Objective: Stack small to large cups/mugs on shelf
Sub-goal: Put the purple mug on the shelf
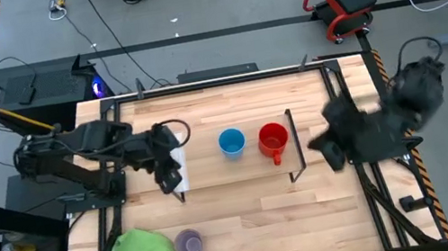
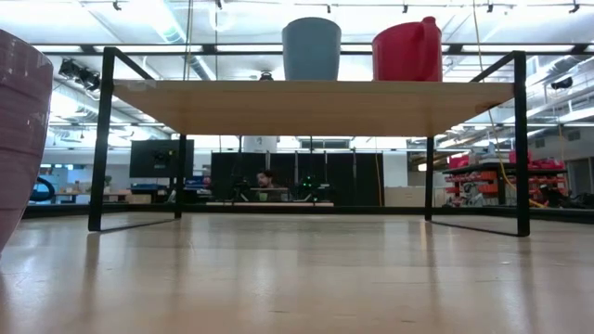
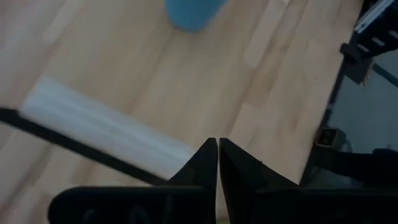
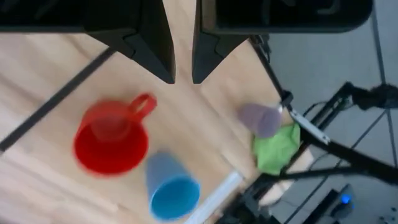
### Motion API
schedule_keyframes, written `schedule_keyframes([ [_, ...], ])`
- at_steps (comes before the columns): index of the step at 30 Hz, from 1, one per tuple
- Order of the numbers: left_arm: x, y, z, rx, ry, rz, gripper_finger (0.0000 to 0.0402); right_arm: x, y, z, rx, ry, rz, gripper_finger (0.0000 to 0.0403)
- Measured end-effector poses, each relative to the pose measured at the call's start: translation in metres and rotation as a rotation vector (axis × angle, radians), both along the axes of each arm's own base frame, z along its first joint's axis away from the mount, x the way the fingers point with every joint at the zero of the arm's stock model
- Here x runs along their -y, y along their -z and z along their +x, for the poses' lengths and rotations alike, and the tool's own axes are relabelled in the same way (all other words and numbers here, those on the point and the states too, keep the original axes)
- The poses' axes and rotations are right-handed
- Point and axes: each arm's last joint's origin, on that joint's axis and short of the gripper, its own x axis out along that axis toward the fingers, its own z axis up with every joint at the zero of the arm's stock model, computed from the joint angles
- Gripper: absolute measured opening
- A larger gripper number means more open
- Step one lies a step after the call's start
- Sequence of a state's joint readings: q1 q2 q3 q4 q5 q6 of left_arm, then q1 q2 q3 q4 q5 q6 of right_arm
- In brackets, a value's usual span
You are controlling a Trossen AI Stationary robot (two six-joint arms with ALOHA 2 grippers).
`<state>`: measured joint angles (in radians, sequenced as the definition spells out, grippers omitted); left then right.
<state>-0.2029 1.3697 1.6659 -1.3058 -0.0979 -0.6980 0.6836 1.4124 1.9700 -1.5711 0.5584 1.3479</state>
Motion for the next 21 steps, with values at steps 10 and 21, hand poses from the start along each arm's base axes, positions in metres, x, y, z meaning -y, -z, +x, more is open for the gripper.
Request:
schedule_keyframes([
  [10,0.041,0.012,-0.009,-0.09,-0.17,-0.153,0.0026,-0.071,0.092,-0.038,-0.204,-0.018,-0.004,0.0062],
  [21,0.1,0.038,-0.006,-0.198,-0.368,-0.239,0.0026,-0.11,0.208,-0.081,-0.203,0.023,0.111,0.0062],
])
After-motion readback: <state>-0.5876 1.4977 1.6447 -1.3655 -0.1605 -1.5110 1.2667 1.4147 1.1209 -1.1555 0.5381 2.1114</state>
